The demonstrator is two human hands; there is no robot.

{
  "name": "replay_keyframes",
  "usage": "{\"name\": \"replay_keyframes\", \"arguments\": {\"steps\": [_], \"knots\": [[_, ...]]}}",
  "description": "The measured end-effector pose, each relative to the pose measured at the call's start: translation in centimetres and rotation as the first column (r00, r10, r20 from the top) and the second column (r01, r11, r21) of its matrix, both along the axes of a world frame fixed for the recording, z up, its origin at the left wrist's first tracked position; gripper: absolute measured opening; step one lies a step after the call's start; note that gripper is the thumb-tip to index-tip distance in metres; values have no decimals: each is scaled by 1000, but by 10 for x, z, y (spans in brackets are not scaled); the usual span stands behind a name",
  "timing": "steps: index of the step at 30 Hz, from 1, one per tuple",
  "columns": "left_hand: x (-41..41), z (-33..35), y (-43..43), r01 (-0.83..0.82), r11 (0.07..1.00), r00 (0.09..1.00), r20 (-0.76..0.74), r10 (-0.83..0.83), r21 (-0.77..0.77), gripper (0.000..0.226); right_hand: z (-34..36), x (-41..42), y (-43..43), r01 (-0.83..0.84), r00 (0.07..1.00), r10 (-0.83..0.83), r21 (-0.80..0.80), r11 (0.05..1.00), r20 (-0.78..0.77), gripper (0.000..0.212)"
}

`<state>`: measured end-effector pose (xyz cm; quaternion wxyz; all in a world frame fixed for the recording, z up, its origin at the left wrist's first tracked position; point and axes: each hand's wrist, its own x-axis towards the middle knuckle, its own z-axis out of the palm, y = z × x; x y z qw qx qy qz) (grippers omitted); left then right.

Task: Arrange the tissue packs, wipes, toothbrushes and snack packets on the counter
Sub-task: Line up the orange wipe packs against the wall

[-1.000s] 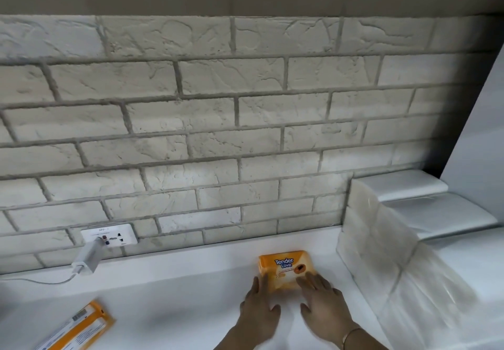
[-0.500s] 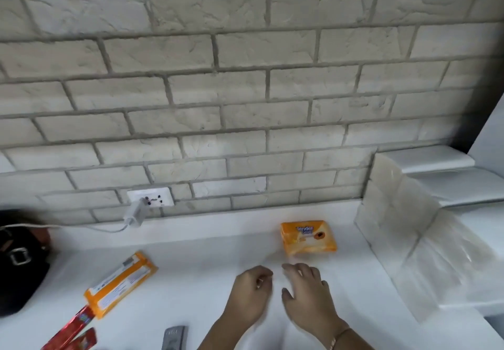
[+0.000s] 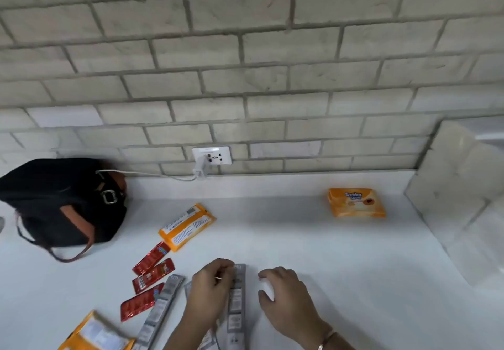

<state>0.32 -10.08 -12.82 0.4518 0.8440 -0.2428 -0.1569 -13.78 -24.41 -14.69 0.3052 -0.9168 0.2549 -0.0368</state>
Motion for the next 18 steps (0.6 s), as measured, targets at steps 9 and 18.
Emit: {"name": "replay_keyframes", "arguments": {"steps": [9,18], "knots": [[37,-26,131,-428,896,834,435,339,123,25,-6,20,71,-99,995,98,51,994,34,63],[94,-36,195,-378,498,773,-29,633,780,96,2,41,108,-138,990,138,11,990,-5,42]]}}
